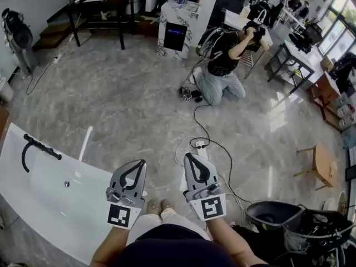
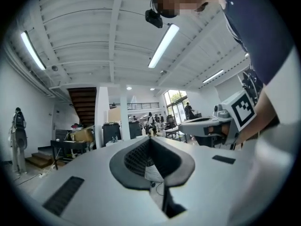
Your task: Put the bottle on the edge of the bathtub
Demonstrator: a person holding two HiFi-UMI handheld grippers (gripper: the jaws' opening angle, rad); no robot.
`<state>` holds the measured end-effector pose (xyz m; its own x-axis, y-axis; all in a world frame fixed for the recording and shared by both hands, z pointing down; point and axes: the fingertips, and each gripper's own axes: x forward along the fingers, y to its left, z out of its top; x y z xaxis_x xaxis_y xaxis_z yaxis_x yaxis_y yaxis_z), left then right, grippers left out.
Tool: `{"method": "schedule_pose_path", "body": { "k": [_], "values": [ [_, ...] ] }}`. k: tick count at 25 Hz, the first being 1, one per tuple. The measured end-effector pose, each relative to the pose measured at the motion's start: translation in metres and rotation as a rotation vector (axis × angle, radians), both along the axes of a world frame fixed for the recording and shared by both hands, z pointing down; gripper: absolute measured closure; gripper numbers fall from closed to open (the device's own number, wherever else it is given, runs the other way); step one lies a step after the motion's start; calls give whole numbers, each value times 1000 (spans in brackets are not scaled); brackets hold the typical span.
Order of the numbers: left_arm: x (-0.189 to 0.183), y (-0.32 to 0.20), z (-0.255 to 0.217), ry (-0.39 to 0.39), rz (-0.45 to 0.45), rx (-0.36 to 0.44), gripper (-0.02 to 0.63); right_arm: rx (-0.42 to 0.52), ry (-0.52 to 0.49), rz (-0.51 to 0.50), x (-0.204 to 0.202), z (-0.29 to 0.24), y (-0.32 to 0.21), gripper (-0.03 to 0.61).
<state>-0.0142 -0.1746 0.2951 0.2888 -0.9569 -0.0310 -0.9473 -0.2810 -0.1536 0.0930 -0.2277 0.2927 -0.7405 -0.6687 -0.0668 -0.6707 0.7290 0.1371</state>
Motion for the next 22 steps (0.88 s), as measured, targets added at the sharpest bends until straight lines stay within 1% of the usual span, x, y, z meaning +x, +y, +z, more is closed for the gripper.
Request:
{"method": "schedule_pose_path", "body": {
  "k": [2,3,5,7,11,13,16,19,22],
  "values": [
    [21,-3,-17,-31,56,12,611,23,-13,69,26,-20,2,578],
    [32,-4,-25,-32,74,21,611,35,-23,101,38,-30,4,578],
    [51,-7,-36,-12,99,38,611,51,-34,160,65,-43,7,578],
    [70,-12,-40,4,124,45,611,51,-19,224,95,-44,8,578],
    [98,-20,-48,9,174,60,611,82,-3,333,141,-58,14,578],
    [105,-23,-49,21,174,59,611,88,-5,390,163,-58,16,578],
    [110,-29,-49,38,152,60,611,96,-8,452,187,-59,17,578],
    [109,-34,-54,30,142,80,611,104,-24,493,200,-61,16,578],
    [110,-33,-55,22,139,86,611,104,-29,503,203,-60,15,578]
  ]
}}
